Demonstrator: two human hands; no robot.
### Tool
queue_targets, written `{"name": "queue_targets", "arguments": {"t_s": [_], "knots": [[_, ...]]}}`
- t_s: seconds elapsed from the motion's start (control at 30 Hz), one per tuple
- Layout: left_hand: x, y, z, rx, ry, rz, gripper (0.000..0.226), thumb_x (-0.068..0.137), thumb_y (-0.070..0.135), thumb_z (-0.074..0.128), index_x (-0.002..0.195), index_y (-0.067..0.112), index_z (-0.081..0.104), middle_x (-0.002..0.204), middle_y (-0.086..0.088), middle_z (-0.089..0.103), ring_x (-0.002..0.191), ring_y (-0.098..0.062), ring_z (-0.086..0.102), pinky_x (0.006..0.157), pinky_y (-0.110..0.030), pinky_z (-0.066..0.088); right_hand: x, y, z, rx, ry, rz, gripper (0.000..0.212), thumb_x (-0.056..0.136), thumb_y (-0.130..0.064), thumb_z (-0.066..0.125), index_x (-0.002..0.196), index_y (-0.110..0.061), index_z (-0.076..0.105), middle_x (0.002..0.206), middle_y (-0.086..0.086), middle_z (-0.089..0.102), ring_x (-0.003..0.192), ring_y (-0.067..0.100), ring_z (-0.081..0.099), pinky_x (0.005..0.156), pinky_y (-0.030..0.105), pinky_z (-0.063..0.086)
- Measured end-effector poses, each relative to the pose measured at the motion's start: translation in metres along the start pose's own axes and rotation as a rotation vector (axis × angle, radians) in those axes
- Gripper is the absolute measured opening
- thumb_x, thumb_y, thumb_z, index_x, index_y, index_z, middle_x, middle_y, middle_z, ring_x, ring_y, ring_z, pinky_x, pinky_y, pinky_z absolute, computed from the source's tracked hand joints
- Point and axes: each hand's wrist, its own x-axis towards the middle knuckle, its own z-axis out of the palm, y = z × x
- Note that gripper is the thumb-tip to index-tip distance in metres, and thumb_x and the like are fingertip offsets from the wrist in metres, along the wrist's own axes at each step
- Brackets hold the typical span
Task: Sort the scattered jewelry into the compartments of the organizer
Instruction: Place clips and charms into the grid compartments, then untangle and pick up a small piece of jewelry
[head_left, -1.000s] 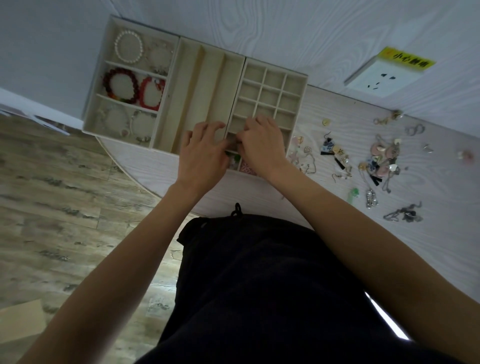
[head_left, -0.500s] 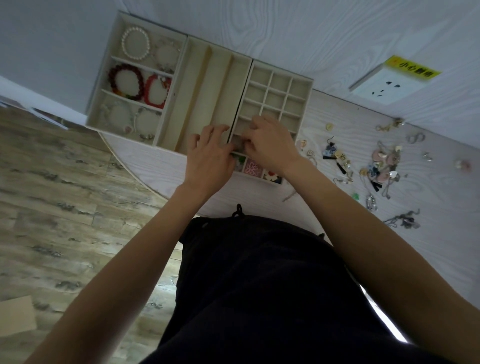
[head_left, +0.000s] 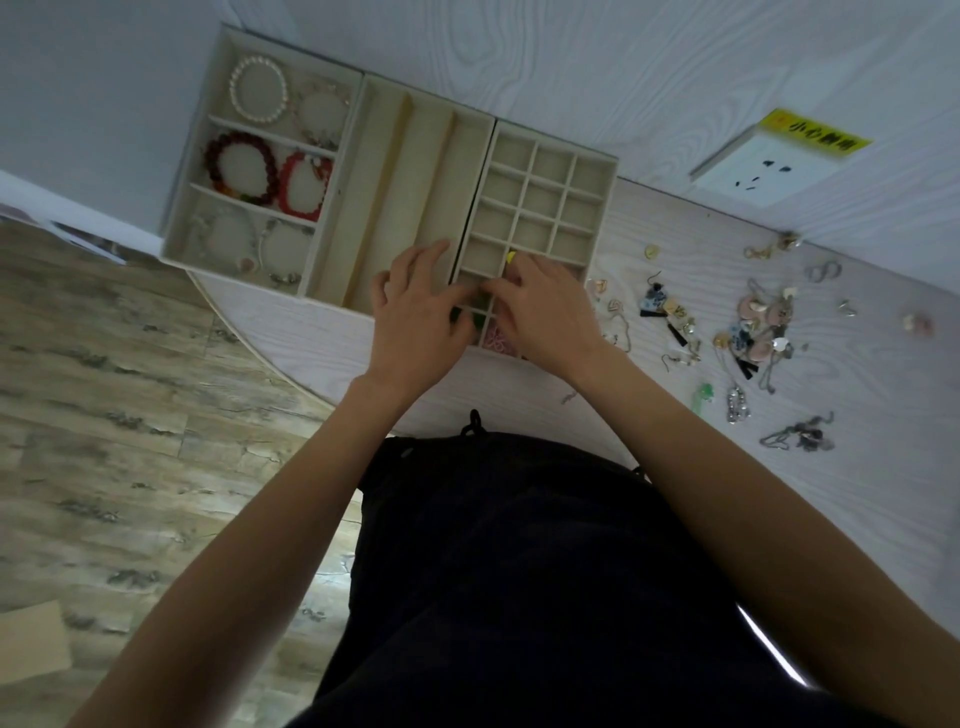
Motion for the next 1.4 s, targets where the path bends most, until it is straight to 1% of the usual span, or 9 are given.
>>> {"name": "queue_targets", "arguments": {"t_s": [0.13,0.27,0.4,0.5,0.63,0.8,0.93,1.13,1.4], "knots": [[-0.004,-0.004,-0.001,0.081,0.076,0.089,0.027,0.08,0.023,0.048,0.088,0.029,0.072,0.14,-0.004,0.046,0.129,-0.026,0.033,0.097,-0.043,0.023,-0.001,0.003,0.001,-0.058,0.006,-0.036,0.02,0.078,-0.016,0.063,0.097,-0.014,0.07,0.082,0.01,0.056,0.077,0.029,0.055,0.065,0.033,0.041],[-0.001,-0.003,0.0,0.13,0.045,0.151,0.03,0.08,0.023,0.048,0.095,0.032,0.072,0.142,-0.003,0.045,0.128,-0.027,0.033,0.095,-0.045,0.024,-0.004,0.004,-0.003,0.022,0.008,-0.038,0.029,0.084,-0.019,0.051,0.106,-0.013,0.069,0.089,0.011,0.059,0.085,0.031,0.057,0.071,0.037,0.042],[-0.006,-0.003,-0.002,0.102,0.156,0.239,0.028,0.079,0.014,0.058,0.102,0.025,0.068,0.133,-0.007,0.052,0.122,-0.029,0.041,0.093,-0.043,0.029,-0.038,0.013,-0.02,0.216,0.116,0.034,0.032,0.088,-0.018,0.044,0.109,-0.014,0.067,0.099,0.008,0.062,0.089,0.026,0.056,0.074,0.032,0.038],[-0.01,0.012,0.0,-0.05,0.209,0.389,0.022,0.082,0.011,0.056,0.101,0.013,0.068,0.119,-0.009,0.06,0.112,-0.028,0.048,0.088,-0.042,0.042,-0.086,0.027,-0.027,0.32,0.26,0.223,0.021,0.088,-0.01,0.054,0.102,-0.012,0.069,0.095,0.007,0.063,0.087,0.021,0.056,0.076,0.028,0.039],[-0.011,0.064,0.011,-0.233,0.099,0.653,0.017,0.084,0.007,0.056,0.096,0.007,0.067,0.095,-0.007,0.067,0.089,-0.024,0.055,0.08,-0.032,0.044,-0.152,0.052,-0.017,0.371,0.334,0.689,0.015,0.086,-0.01,0.058,0.096,-0.014,0.07,0.088,0.004,0.066,0.076,0.02,0.062,0.068,0.026,0.042],[-0.009,0.145,0.046,-0.244,-0.259,0.74,0.029,0.087,0.006,0.057,0.117,0.006,0.06,0.11,-0.01,0.063,0.102,-0.027,0.054,0.083,-0.035,0.046,-0.192,0.077,0.006,0.394,0.276,1.056,0.023,0.082,-0.023,0.069,0.099,-0.012,0.059,0.089,0.003,0.063,0.077,0.02,0.059,0.07,0.029,0.037],[0.004,0.194,0.077,-0.088,-0.391,0.758,0.037,0.092,0.005,0.049,0.128,0.009,0.053,0.124,-0.009,0.052,0.115,-0.025,0.044,0.089,-0.037,0.045,-0.184,0.086,0.018,0.384,0.214,1.102,0.028,0.081,-0.031,0.07,0.095,-0.013,0.053,0.092,0.005,0.063,0.083,0.024,0.06,0.068,0.028,0.036],[0.013,0.208,0.102,-0.013,-0.382,0.74,0.023,0.096,0.017,0.048,0.113,0.013,0.063,0.113,-0.01,0.053,0.107,-0.025,0.049,0.081,-0.035,0.046,-0.192,0.095,0.015,0.287,0.15,1.058,0.015,0.089,-0.025,0.055,0.09,-0.016,0.066,0.096,0.006,0.067,0.088,0.026,0.062,0.073,0.03,0.046],[-0.008,0.181,0.066,-0.485,-0.351,0.431,0.012,0.086,0.015,0.066,0.095,0.011,0.059,0.088,0.0,0.065,0.08,-0.013,0.062,0.075,-0.027,0.052,-0.199,0.085,-0.015,0.612,0.325,0.807,0.006,0.085,-0.012,0.061,0.091,-0.012,0.063,0.086,-0.004,0.065,0.081,0.013,0.062,0.075,0.026,0.049]]}}
